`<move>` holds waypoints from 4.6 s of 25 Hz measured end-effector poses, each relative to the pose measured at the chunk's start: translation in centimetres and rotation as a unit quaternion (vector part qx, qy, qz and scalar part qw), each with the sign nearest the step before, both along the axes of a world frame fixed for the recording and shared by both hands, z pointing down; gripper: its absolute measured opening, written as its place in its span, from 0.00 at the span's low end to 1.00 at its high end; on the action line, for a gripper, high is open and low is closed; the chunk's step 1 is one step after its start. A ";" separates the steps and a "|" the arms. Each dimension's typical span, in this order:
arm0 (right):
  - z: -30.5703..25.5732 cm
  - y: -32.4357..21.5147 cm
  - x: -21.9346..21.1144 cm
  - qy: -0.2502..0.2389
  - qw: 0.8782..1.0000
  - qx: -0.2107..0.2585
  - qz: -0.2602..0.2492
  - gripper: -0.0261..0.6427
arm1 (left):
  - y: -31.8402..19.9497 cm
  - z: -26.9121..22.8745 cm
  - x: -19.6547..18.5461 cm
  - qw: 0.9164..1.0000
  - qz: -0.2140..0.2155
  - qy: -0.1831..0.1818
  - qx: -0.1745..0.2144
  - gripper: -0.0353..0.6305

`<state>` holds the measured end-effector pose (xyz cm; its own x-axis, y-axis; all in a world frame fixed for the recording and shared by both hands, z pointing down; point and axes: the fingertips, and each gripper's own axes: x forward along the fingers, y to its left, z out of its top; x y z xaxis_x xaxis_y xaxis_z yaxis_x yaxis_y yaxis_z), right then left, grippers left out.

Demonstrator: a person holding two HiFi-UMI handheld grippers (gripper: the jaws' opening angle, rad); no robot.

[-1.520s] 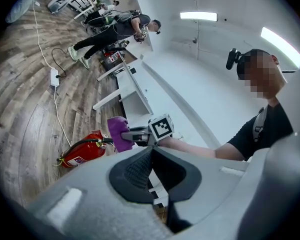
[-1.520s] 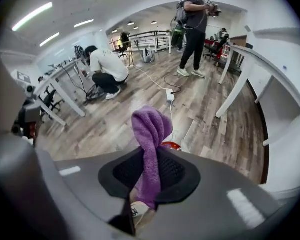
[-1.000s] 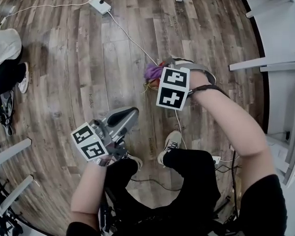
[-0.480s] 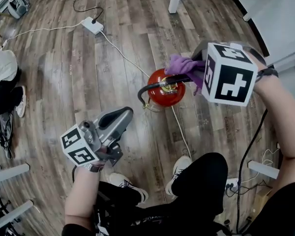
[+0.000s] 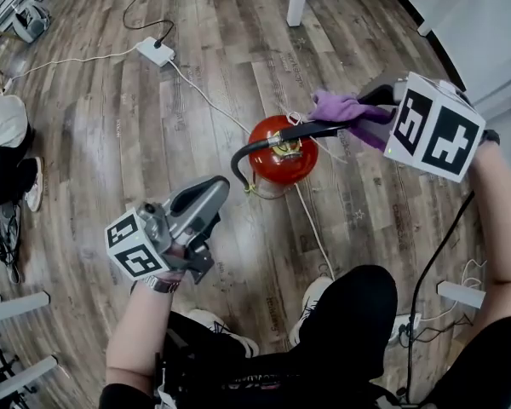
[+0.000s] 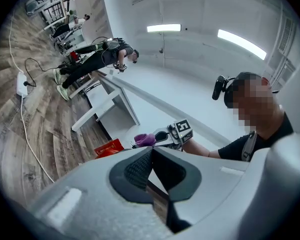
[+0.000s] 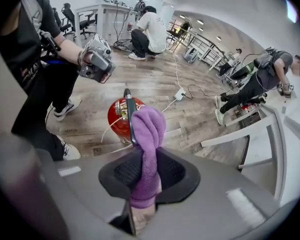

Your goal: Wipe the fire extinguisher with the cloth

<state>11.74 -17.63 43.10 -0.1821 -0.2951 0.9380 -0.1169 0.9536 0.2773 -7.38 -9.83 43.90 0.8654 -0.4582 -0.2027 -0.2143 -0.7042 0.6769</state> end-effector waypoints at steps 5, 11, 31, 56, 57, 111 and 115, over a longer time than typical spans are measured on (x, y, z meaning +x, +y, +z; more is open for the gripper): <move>-0.6 -1.0 -0.4 -0.231 0.964 -0.055 0.121 0.14 | -0.3 0.4 -0.4 1.000 0.004 -0.003 0.006 0.05; 1.1 -0.1 1.3 -0.529 0.795 -0.176 0.240 0.14 | 0.2 0.8 0.1 0.999 0.021 -0.031 0.024 0.05; 15.8 2.6 -0.3 -0.734 0.480 -0.371 0.305 0.14 | 4.7 3.9 4.7 0.970 0.116 -0.173 0.122 0.05; 40.1 3.8 -0.7 -0.567 0.525 -0.357 0.526 0.14 | 5.0 8.1 1.7 0.976 0.087 -0.196 0.043 0.05; 37.4 3.4 -0.7 -0.598 0.509 -0.358 0.506 0.14 | 4.9 8.2 1.8 0.976 0.089 -0.195 0.046 0.05; 35.3 -4.2 -6.3 -0.252 0.797 -0.524 0.166 0.14 | 5.8 7.4 -1.7 0.979 0.051 -0.198 0.012 0.05; 42.3 -3.1 -4.6 -0.232 0.814 -0.480 0.230 0.14 | 5.7 7.8 -1.5 0.978 0.049 -0.202 0.003 0.05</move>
<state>7.11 -20.75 85.37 -0.6593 0.3968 0.6387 -0.4032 0.5304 -0.7457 -8.85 -4.16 51.66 0.9156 -0.3682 0.1616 -0.3937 -0.7391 0.5465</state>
